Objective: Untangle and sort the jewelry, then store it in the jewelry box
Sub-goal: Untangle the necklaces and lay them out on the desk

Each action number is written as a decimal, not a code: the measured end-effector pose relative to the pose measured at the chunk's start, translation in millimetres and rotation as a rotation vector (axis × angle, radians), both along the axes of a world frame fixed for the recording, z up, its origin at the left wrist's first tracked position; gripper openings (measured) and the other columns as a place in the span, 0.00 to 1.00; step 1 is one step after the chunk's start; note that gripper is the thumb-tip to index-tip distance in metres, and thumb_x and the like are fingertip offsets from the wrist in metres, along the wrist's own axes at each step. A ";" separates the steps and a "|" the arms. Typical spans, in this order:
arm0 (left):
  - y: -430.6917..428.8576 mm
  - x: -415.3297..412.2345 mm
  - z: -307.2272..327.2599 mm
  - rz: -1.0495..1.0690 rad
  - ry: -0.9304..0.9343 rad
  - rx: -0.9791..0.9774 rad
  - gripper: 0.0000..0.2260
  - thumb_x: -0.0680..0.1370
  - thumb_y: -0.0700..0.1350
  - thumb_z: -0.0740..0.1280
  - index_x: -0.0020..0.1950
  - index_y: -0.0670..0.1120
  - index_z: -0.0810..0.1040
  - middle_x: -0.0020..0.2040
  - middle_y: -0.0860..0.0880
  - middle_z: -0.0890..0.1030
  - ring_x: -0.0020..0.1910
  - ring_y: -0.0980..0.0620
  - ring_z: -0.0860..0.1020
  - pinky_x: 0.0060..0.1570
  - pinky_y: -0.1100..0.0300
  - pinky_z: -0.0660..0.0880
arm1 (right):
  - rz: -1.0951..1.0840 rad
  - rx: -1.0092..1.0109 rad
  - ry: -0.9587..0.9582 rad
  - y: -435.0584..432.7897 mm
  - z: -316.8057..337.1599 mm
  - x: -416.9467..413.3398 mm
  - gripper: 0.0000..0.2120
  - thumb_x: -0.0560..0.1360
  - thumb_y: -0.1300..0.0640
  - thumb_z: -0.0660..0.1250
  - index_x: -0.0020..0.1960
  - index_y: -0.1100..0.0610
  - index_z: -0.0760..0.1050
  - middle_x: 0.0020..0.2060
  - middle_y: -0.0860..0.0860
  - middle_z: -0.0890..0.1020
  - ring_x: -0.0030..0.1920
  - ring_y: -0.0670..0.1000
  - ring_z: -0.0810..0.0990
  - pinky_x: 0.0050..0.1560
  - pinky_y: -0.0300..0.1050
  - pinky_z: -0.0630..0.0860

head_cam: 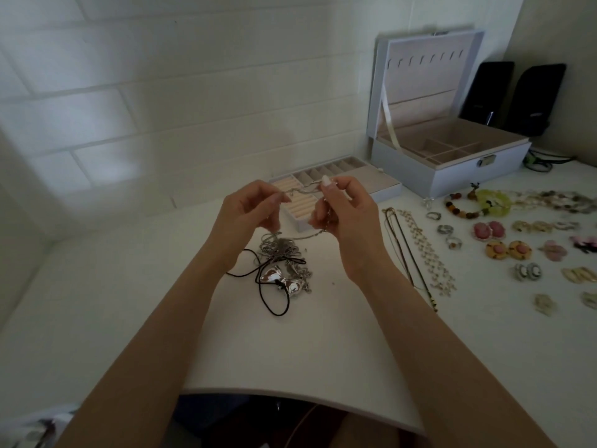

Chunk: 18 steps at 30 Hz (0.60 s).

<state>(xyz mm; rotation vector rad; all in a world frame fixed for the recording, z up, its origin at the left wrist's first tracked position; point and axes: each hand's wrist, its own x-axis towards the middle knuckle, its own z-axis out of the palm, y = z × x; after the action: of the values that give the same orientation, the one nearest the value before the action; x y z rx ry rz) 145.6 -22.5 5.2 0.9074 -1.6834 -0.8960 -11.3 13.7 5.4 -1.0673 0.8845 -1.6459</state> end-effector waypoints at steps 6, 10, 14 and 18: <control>-14.3 2.8 -19.9 0.289 -0.537 -0.142 0.05 0.76 0.44 0.67 0.42 0.45 0.80 0.32 0.56 0.76 0.32 0.59 0.72 0.37 0.63 0.68 | 0.003 -0.058 0.030 4.6 2.7 -2.9 0.05 0.80 0.57 0.62 0.46 0.57 0.71 0.44 0.55 0.85 0.25 0.49 0.69 0.26 0.37 0.67; -18.3 9.4 -21.2 0.412 -0.521 -0.045 0.13 0.78 0.52 0.65 0.39 0.46 0.80 0.30 0.54 0.77 0.30 0.57 0.74 0.37 0.59 0.70 | -0.112 -0.100 0.128 6.1 2.2 -1.3 0.05 0.78 0.58 0.64 0.45 0.58 0.72 0.42 0.55 0.85 0.23 0.43 0.71 0.23 0.35 0.65; -15.0 9.4 -12.9 0.409 -0.202 0.079 0.17 0.81 0.52 0.60 0.40 0.43 0.80 0.30 0.51 0.76 0.27 0.59 0.72 0.33 0.63 0.70 | -0.337 -0.152 0.330 3.9 -5.5 2.0 0.04 0.75 0.56 0.69 0.44 0.56 0.77 0.32 0.49 0.82 0.30 0.42 0.76 0.33 0.37 0.69; -10.9 5.1 -5.0 0.306 -0.054 0.305 0.28 0.81 0.60 0.50 0.44 0.41 0.81 0.34 0.50 0.75 0.28 0.54 0.74 0.27 0.65 0.69 | -0.397 -0.115 0.436 2.6 -9.4 2.6 0.06 0.76 0.52 0.68 0.45 0.54 0.78 0.25 0.48 0.78 0.25 0.42 0.71 0.33 0.39 0.66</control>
<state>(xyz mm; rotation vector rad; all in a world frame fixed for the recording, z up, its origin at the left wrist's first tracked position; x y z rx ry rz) 150.7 -33.4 0.2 1.3646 -1.4212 -0.9364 -8.7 16.3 -4.0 -1.4321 1.3683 -1.8327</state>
